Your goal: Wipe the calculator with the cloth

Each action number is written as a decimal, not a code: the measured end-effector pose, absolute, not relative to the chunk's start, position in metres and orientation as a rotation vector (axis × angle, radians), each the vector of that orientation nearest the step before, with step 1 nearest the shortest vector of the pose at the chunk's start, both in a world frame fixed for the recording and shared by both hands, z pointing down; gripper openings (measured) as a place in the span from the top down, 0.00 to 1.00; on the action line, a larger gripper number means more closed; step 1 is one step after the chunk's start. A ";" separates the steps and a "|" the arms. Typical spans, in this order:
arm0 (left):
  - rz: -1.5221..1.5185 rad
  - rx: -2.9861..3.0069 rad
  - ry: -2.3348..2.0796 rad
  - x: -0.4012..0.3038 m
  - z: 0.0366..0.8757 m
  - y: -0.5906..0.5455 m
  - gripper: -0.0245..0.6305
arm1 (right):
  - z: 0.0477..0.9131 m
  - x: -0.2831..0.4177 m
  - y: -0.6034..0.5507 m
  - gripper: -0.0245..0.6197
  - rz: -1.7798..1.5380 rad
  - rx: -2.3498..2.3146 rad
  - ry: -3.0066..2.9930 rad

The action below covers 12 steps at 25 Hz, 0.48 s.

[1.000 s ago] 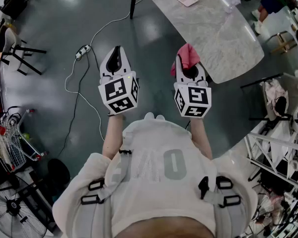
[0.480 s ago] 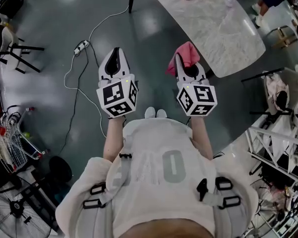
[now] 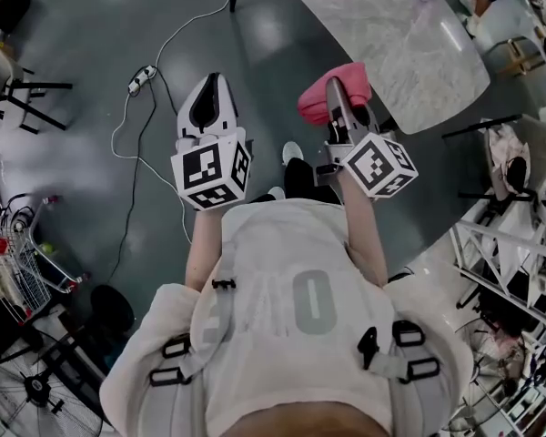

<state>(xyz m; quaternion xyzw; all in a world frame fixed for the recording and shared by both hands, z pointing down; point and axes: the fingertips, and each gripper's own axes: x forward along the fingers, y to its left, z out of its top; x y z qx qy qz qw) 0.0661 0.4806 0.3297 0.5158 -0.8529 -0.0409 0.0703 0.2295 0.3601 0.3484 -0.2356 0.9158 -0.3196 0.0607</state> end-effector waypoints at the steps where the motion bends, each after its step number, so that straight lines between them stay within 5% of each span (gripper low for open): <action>1: -0.118 1.553 -2.569 0.064 0.330 0.476 0.91 | 0.348 0.226 0.354 0.88 -1.036 -0.670 2.721; 12: -0.083 1.514 -2.618 0.004 0.351 0.383 0.91 | 0.369 0.142 0.253 0.88 -0.686 -0.762 2.930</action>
